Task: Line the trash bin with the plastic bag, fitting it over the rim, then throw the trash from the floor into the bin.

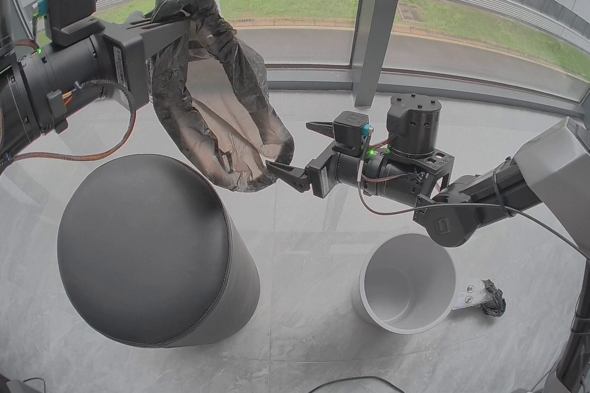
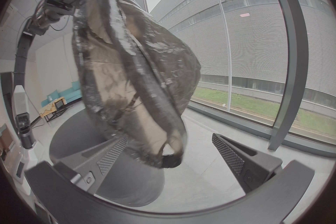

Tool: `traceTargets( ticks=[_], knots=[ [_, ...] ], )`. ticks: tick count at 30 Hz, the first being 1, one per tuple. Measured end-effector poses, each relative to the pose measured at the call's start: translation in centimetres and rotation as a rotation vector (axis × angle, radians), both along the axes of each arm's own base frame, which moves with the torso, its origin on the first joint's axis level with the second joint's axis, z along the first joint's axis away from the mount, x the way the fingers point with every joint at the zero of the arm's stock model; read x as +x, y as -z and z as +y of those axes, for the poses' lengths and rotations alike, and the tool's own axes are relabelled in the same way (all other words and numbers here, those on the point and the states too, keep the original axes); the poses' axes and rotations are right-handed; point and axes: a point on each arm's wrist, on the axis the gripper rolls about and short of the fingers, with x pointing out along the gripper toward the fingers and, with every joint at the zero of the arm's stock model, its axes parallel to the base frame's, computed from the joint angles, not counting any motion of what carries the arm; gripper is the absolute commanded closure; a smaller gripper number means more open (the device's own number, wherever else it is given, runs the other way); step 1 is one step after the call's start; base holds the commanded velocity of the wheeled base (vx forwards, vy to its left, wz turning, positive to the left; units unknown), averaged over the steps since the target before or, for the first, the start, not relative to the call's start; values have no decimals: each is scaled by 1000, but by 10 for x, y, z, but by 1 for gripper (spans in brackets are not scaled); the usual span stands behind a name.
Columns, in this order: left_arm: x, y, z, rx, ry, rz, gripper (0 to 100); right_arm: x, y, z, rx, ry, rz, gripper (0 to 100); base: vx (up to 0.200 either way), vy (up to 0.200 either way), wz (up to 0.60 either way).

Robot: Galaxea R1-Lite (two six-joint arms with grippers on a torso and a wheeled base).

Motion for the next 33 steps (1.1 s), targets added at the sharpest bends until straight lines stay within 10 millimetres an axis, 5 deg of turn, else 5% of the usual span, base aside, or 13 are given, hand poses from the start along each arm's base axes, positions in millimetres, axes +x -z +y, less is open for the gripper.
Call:
traceTargets(
  ticks=[12,13,26,33],
  knots=[
    [-5,0,1,5,78,-9,100,17,10,11,30,28,-39,0,0,0,0],
    [-6,0,1,6,86,-10,100,18,12,12,29,26,-38,100,0,0,0],
    [-20,3,10,15,154,-5,100,28,23,14,46,16,-59,100,0,0,0],
    [-22,10,19,10,142,31,100,5,24,-1,41,-6,35,100,0,0,0]
  ],
)
